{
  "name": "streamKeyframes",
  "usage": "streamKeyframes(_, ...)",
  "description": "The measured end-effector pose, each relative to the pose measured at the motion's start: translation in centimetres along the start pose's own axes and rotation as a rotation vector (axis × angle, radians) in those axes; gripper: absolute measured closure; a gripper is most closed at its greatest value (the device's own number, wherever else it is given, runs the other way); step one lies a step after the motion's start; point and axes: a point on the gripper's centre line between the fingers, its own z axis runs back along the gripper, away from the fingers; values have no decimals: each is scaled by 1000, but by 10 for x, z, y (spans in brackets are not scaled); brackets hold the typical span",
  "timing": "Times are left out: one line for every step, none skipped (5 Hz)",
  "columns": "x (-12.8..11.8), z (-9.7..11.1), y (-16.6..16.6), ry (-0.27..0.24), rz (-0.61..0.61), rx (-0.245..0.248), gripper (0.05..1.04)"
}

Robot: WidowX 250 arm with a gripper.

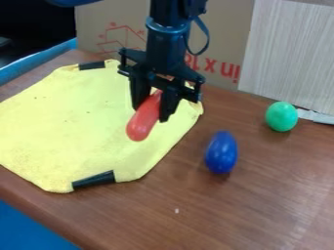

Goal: Move the red object to bottom right of the table

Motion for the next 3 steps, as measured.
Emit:
streamKeyframes(-39,9,-21,-13,-90,-13,587)
streamKeyframes(-67,7,-38,-8,-167,-12,587)
streamKeyframes(-73,0,-51,3,-191,-9,587)
